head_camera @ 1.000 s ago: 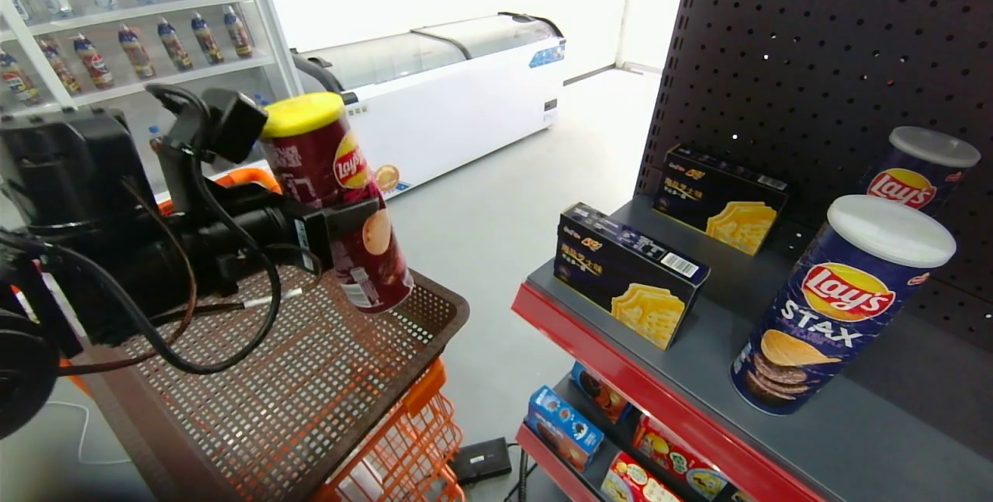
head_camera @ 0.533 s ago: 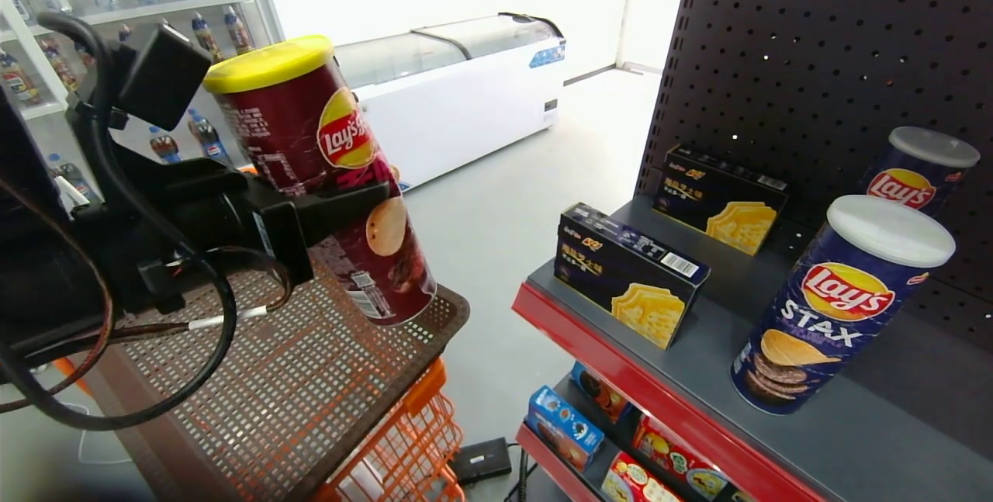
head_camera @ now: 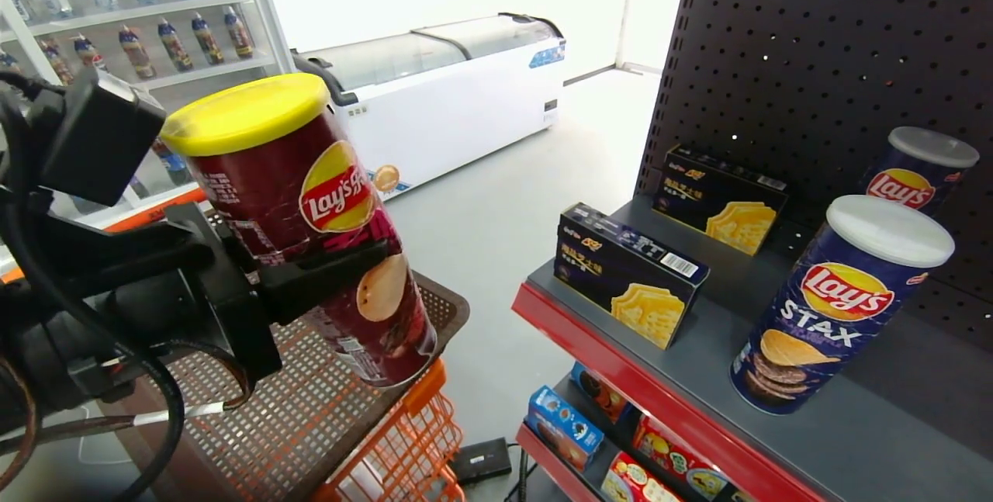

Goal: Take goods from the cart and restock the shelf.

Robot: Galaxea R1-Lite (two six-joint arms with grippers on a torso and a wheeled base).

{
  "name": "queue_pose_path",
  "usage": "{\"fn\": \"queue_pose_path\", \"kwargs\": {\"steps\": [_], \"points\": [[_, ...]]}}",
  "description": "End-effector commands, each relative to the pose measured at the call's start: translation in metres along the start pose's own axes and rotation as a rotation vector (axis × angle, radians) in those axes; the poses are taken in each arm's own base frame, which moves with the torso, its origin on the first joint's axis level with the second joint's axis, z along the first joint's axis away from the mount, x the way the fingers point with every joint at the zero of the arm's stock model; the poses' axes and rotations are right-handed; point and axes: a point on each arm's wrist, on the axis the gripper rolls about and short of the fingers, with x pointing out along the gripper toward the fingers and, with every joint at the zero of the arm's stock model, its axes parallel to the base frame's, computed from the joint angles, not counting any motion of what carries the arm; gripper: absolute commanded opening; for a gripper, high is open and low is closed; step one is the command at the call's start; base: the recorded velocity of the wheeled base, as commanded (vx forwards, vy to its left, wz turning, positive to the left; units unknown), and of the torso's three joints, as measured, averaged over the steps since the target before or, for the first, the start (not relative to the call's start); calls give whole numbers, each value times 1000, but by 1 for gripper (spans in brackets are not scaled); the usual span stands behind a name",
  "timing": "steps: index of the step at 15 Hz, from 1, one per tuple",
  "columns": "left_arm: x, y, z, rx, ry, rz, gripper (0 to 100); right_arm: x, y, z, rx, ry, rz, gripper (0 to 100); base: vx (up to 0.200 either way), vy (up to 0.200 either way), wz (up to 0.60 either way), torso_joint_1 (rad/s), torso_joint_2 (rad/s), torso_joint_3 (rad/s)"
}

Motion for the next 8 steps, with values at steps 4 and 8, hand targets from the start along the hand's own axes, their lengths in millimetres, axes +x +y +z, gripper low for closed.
{"fn": "queue_pose_path", "kwargs": {"steps": [4, 8], "points": [[7, -10, -11, 38, 53, -80, 0, 0, 0, 0, 0, 1, 0, 100, 0, 0, 0, 0, 0, 0], [7, -11, -12, 110, 116, -110, 0, 0, 0, 0, -2, 1, 4, 100, 0, 0, 0, 0, 0, 0]]}}
